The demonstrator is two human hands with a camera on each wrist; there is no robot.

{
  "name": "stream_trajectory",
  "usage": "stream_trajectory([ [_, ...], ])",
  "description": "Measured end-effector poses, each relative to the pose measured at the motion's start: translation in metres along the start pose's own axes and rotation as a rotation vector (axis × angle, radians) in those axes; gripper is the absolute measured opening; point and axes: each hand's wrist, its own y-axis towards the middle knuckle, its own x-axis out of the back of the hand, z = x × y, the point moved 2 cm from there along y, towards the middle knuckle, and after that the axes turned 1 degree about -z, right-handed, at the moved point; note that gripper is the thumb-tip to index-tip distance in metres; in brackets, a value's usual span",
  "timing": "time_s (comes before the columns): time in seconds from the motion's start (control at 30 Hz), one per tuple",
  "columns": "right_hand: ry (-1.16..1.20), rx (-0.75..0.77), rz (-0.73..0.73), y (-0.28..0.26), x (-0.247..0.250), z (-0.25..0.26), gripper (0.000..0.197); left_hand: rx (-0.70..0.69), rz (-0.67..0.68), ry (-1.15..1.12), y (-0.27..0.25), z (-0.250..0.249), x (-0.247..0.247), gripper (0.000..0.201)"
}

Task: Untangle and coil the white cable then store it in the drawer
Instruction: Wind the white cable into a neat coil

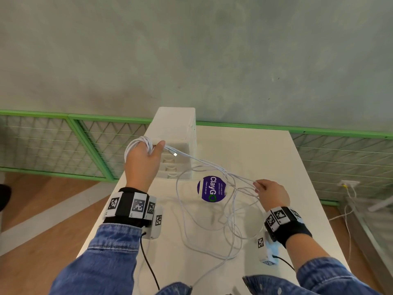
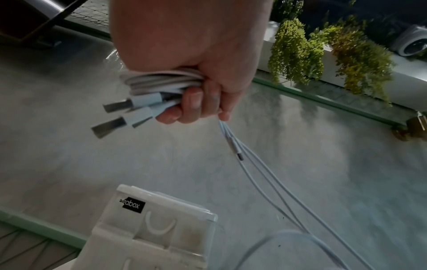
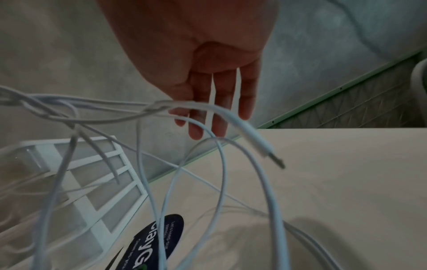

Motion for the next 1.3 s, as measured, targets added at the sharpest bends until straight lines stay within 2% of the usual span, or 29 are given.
stream_trajectory([
  [0.1,0.001,-0.008,0.065,0.002,0.002,0.006,0.025,-0.057,0.076,-0.090,-0.005,-0.008,-0.004,0.051],
  [0.2,0.153,0.126,0.100,-0.005,0.006,0.031,0.023,-0.124,0.174,-0.155,-0.011,-0.022,-0.011,0.049],
  [0.3,0.272,0.257,0.136,-0.014,0.010,0.060,0.018,-0.155,0.198,-0.182,-0.019,-0.037,-0.016,0.050],
  [0.37,0.302,0.293,0.176,-0.021,0.009,0.073,0.009,-0.188,0.200,-0.205,-0.024,-0.045,-0.018,0.052],
  [0.47,0.276,0.242,0.282,-0.033,-0.002,0.080,0.024,-0.192,0.199,-0.232,-0.027,-0.050,-0.019,0.052],
  [0.57,0.136,0.190,0.391,-0.044,-0.020,0.083,0.042,-0.163,0.219,-0.244,-0.028,-0.051,-0.022,0.049],
  [0.67,0.007,0.205,0.454,-0.052,-0.036,0.089,0.059,-0.155,0.240,-0.279,-0.032,-0.056,-0.023,0.055],
  [0.7,-0.005,0.215,0.451,-0.053,-0.040,0.090,0.058,-0.162,0.247,-0.285,-0.034,-0.059,-0.023,0.056],
  [0.83,0.149,0.219,0.412,-0.051,-0.051,0.086,0.031,-0.185,0.273,-0.294,-0.036,-0.062,-0.024,0.052],
  [0.93,0.336,0.191,0.379,-0.044,-0.049,0.079,0.027,-0.149,0.252,-0.301,-0.035,-0.054,-0.024,0.057],
  [1.03,0.480,0.179,0.329,-0.042,-0.043,0.076,0.016,-0.132,0.242,-0.309,-0.035,-0.051,-0.026,0.053],
  [1.2,0.665,0.144,0.255,-0.041,-0.033,0.075,0.010,-0.159,0.259,-0.279,-0.036,-0.052,-0.030,0.047],
  [1.3,0.676,0.126,0.228,-0.039,-0.029,0.073,0.009,-0.156,0.256,-0.281,-0.035,-0.049,-0.031,0.049],
])
